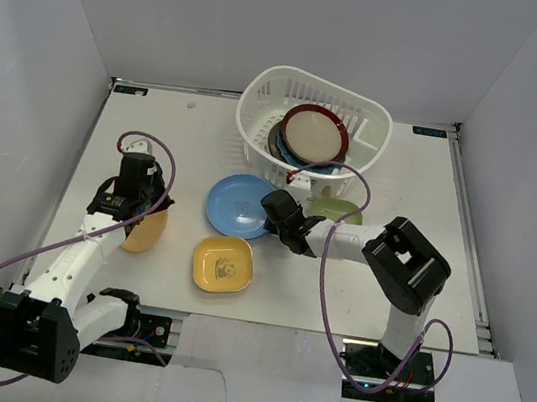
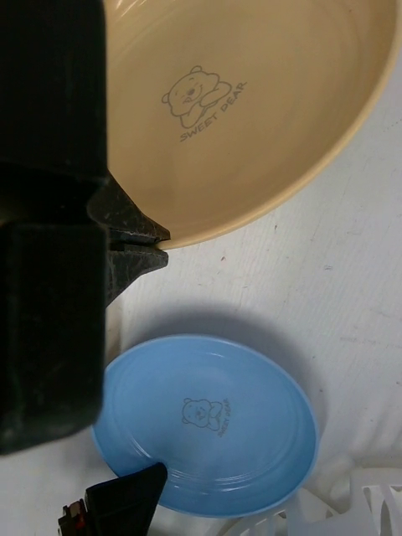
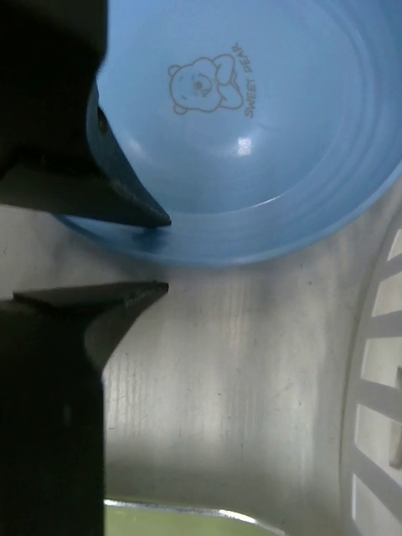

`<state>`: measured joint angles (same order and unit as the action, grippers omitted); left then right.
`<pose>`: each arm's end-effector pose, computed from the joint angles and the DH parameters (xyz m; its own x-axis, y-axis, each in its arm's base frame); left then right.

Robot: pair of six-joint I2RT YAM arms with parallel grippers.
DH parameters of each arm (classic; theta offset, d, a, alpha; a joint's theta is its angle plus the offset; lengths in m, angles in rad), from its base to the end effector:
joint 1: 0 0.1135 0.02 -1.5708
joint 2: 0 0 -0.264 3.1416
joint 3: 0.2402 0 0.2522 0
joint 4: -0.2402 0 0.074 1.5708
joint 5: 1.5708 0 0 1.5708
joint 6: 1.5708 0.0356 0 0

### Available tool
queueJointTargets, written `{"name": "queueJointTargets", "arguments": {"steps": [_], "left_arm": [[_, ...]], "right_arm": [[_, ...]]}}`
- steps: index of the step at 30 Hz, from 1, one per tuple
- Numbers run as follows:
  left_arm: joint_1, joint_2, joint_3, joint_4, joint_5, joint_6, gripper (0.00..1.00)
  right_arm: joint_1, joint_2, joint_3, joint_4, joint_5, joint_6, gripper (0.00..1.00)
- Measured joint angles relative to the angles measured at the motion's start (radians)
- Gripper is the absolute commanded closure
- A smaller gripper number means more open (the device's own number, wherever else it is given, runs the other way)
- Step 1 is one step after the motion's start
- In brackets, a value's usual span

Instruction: Place the plates into the plastic bin on the countertop

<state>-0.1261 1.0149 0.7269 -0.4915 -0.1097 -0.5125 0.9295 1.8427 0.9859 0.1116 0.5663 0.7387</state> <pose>0.2092 -0.0226 0.2488 -0.6312 -0.4113 -0.6576 -0.3003 0.9113 -0.2817 0.2385 0.2876 0.1514 -0.5964 0.1509 -0.7884 -0.0524 0.9727 0.2259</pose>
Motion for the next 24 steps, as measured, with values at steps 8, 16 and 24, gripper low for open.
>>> {"name": "queueJointTargets", "arguments": {"steps": [8,16,24], "left_arm": [[0.000,-0.009,-0.001,0.000,0.005,0.000,1.00],[0.000,-0.071,-0.001,-0.001,-0.059,-0.001,1.00],[0.000,-0.129,-0.001,-0.001,-0.100,-0.005,1.00]], "right_arm": [[0.004,0.011,0.014,0.095,-0.043,0.058,0.92],[0.057,0.008,0.135,0.093,-0.048,-0.054,0.92],[0.090,-0.079,0.275,0.094,-0.009,-0.198,0.92]]}}
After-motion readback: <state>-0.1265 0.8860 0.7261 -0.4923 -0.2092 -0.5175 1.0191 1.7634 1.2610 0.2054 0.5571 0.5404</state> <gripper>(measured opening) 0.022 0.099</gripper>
